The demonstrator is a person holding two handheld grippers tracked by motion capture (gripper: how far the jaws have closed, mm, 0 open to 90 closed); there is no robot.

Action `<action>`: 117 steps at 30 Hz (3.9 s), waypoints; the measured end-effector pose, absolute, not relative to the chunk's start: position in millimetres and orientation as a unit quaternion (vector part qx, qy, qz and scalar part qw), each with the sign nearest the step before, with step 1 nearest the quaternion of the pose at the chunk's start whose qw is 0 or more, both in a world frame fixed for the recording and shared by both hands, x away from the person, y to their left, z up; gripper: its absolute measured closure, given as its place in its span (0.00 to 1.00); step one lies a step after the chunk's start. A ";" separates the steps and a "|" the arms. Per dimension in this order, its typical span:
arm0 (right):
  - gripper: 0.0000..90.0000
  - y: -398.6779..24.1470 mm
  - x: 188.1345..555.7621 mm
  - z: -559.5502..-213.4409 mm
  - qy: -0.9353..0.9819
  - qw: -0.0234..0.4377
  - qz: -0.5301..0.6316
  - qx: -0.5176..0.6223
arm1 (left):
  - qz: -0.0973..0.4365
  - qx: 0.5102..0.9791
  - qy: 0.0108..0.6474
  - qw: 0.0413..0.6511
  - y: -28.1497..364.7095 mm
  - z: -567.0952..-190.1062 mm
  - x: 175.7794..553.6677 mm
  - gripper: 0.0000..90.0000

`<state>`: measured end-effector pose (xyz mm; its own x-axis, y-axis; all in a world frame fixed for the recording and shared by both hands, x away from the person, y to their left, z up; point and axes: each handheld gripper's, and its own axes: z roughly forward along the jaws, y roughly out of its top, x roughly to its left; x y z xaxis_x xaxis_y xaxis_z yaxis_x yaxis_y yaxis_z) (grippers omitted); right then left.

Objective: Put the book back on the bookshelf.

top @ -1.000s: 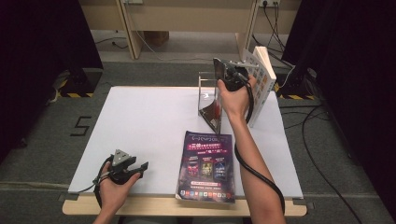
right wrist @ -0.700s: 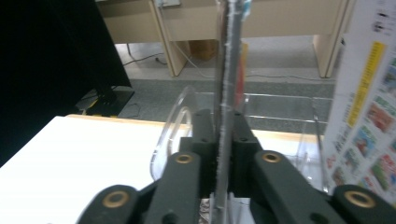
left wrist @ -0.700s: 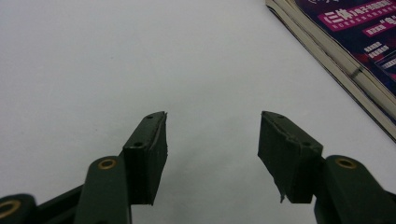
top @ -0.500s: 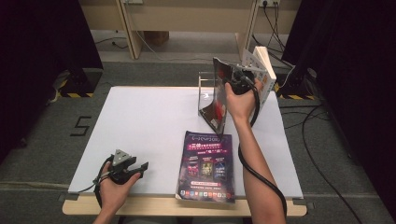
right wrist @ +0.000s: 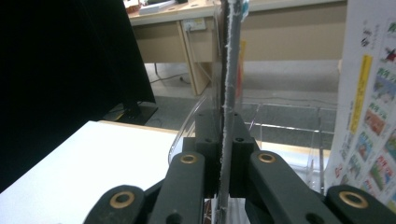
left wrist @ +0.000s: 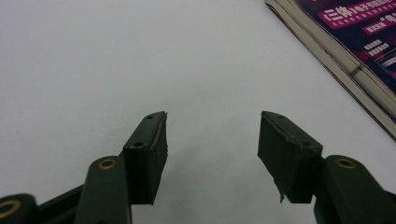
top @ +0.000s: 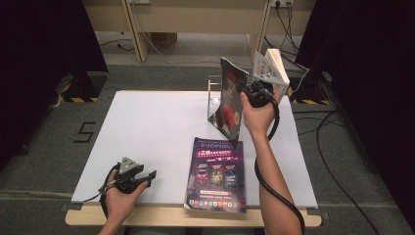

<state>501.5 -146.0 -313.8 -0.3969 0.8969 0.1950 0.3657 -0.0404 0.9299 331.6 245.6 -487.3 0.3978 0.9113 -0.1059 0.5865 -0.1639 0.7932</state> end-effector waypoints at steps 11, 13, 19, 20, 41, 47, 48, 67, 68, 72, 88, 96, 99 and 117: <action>0.97 -145.3 498.2 -305.1 0.647 0.254 0.542 0.473 | 0.202 0.735 0.510 0.398 245.5 -486.9 330.6 0.46; 0.97 -145.3 499.1 -303.3 0.645 0.258 0.545 0.470 | 0.200 0.735 0.511 0.399 245.6 -487.0 330.7 0.47; 0.97 -143.2 499.6 -299.7 0.635 0.270 0.557 0.462 | 0.201 0.734 0.510 0.400 245.3 -487.4 331.1 0.47; 0.97 -142.3 499.6 -299.4 0.633 0.268 0.559 0.463 | 0.202 0.734 0.510 0.399 245.4 -487.3 331.1 0.47; 0.97 -129.7 514.1 -291.2 0.606 0.283 0.587 0.456 | 0.201 0.732 0.513 0.401 247.3 -487.4 331.7 0.47; 0.97 -125.2 522.4 -290.6 0.603 0.286 0.587 0.458 | 0.200 0.733 0.513 0.399 247.9 -487.4 331.7 0.47; 0.97 -124.9 523.8 -290.5 0.601 0.287 0.588 0.460 | 0.200 0.733 0.513 0.399 248.0 -487.5 331.7 0.47; 0.97 -120.7 548.4 -291.2 0.581 0.297 0.591 0.475 | 0.200 0.732 0.514 0.400 247.8 -488.2 332.2 0.47; 0.97 -119.9 549.2 -291.0 0.581 0.299 0.589 0.476 | 0.200 0.732 0.514 0.400 247.8 -488.2 332.3 0.47; 0.97 -117.2 553.4 -292.3 0.578 0.304 0.590 0.475 | 0.200 0.732 0.513 0.400 247.9 -487.9 332.4 0.47; 0.96 -115.1 529.0 -318.9 0.589 0.329 0.577 0.460 | 0.200 0.733 0.513 0.399 247.3 -488.7 331.7 0.47; 0.94 -126.3 502.2 -334.1 0.608 0.341 0.554 0.455 | 0.199 0.735 0.512 0.398 245.5 -488.3 331.4 0.47; 0.93 -131.9 496.8 -335.9 0.612 0.331 0.552 0.459 | 0.198 0.737 0.510 0.397 243.6 -488.5 331.5 0.47; 0.81 -139.8 500.1 -326.5 0.614 0.298 0.544 0.488 | 0.199 0.737 0.508 0.398 242.6 -487.6 331.4 0.47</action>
